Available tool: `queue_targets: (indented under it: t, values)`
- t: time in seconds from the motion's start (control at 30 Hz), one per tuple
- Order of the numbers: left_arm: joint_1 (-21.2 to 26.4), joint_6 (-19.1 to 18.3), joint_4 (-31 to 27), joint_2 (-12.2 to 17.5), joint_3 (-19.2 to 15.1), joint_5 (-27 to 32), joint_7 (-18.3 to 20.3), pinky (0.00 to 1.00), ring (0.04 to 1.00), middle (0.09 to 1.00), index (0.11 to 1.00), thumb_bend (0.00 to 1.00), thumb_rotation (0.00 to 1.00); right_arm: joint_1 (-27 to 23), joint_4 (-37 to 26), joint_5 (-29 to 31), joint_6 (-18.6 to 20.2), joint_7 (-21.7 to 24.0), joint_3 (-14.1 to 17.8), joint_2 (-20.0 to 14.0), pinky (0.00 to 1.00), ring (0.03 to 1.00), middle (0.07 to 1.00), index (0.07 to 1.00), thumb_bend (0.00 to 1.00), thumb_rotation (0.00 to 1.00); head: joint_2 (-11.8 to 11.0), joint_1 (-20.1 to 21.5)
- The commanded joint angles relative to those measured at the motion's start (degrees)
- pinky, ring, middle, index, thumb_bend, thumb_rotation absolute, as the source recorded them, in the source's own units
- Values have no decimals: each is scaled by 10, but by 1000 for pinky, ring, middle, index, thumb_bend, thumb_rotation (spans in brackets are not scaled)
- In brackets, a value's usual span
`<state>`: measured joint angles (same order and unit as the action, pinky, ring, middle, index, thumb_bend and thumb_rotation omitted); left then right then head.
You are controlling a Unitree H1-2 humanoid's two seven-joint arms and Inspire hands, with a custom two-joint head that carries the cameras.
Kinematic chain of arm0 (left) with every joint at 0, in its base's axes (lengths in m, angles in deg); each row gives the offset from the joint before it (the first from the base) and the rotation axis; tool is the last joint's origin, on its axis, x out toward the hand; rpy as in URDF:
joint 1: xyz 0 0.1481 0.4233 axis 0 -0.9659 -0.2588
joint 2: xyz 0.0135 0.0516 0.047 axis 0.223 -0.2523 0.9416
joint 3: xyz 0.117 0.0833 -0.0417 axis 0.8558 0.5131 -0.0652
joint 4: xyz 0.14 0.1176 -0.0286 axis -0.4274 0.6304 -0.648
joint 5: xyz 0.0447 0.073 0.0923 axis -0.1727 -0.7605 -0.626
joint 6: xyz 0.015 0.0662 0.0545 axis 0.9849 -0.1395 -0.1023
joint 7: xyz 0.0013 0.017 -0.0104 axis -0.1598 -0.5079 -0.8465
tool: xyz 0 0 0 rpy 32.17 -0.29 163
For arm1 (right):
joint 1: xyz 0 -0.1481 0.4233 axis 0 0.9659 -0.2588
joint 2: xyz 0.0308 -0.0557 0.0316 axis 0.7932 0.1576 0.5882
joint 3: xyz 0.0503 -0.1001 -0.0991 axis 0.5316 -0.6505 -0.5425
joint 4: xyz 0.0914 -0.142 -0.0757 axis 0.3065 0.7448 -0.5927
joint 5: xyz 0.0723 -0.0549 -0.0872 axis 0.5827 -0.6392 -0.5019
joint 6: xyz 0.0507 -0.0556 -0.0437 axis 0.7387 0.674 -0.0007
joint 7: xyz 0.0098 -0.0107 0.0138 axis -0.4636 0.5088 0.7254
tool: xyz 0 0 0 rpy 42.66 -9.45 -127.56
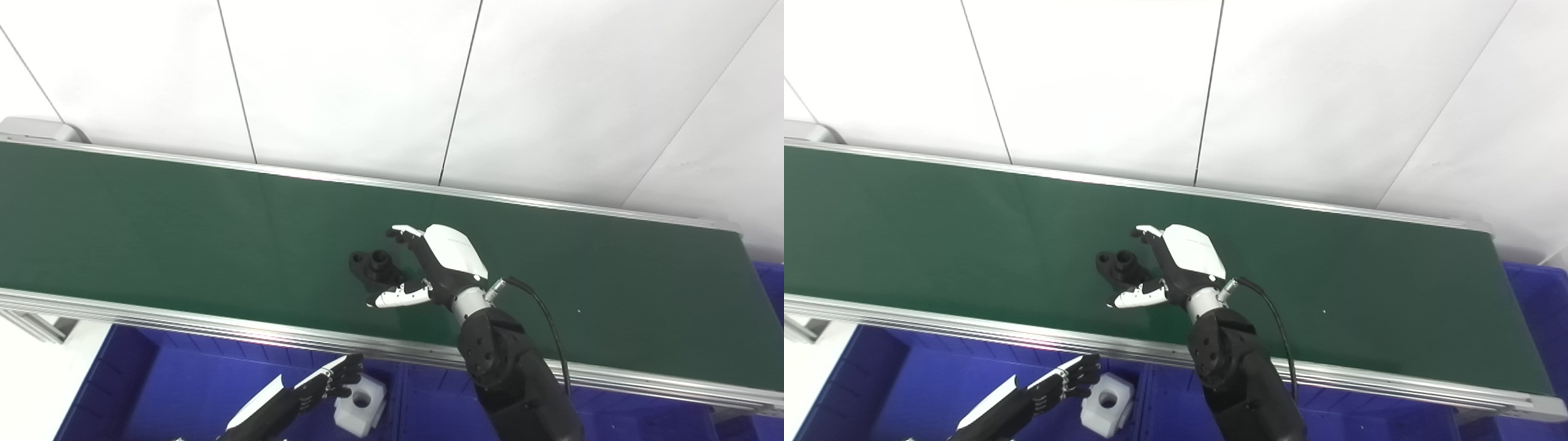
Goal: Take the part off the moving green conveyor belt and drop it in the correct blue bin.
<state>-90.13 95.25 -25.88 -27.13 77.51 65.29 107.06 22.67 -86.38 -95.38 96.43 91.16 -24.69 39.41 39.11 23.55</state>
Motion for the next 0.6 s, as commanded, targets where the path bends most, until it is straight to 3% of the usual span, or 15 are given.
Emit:
queue_targets:
  t: [0.0,0.4,0.57]
  values:
    - [0,23,-16,-2,-2,7,0,854,908,943,953,706,741,-20,2,-11,9,-7,-3,0,806,825,839,849,813,371,-1,-1]
    - [-7,23,-24,-7,-4,3,-7,854,906,939,950,709,737,-27,62,-38,-2,-34,-29,-12,786,800,822,828,802,306,7,-2]
    - [-8,23,-26,-9,-4,4,-5,862,910,943,954,711,746,-20,77,-38,-17,-62,-38,-22,649,678,713,748,692,219,10,1]
